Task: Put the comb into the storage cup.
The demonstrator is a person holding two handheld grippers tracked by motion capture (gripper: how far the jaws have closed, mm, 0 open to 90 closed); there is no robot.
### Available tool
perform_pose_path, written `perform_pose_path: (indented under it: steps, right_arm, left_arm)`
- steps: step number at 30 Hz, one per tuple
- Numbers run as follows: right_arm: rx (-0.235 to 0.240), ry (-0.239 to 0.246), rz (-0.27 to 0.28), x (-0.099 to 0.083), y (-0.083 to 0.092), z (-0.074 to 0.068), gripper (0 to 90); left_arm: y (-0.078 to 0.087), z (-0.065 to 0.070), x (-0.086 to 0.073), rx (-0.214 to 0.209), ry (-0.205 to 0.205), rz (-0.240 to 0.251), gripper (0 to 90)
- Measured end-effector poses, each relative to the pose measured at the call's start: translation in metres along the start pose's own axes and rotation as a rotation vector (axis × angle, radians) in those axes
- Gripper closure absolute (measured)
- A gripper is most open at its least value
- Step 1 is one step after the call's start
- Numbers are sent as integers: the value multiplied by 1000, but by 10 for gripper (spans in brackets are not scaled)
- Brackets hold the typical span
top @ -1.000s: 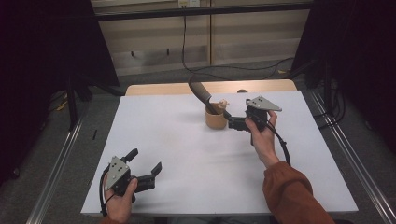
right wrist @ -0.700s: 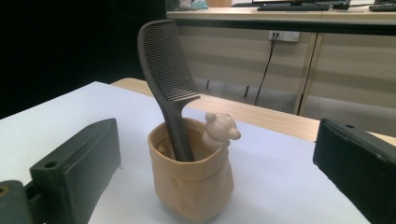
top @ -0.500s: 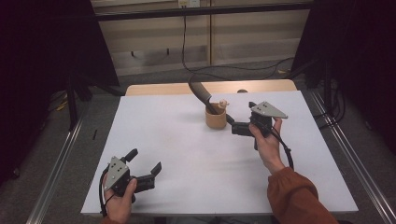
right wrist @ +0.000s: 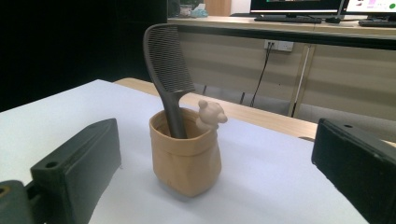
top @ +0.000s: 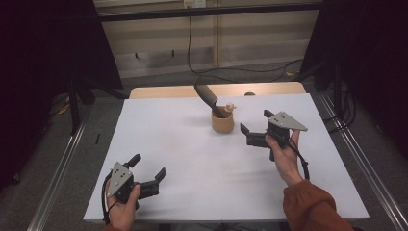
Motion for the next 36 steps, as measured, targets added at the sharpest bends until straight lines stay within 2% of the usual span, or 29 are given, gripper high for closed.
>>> perform_pose_path:
  steps: [11,16,21,25,29,36]
  right_arm:
    - [-18,0,11,-8,19,5,6]
    - [-31,11,20,-9,31,7,8]
    - [-40,13,14,-19,41,10,8]
    - [-35,-2,23,-18,48,9,7]
    - [-24,-3,35,-18,56,7,5]
    - [-50,-4,38,-24,70,12,5]
  left_arm:
    - [1,1,0,-1,-13,-1,23]
    - [2,0,0,5,-1,3,22]
    - [2,1,0,5,-3,7,23]
    - [2,1,0,3,4,9,23]
    - [3,0,0,7,-7,6,23]
    - [4,1,1,11,-1,17,23]
Point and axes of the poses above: each handheld gripper's, and its own axes: y roughly backward along the jaws, x roughly out of its top, z roughly to its right, the point moved 3 cm from there along -y, roughly forward along the jaws, and after that the axes turned 6 degrees about -y, right-handed, at the moved point
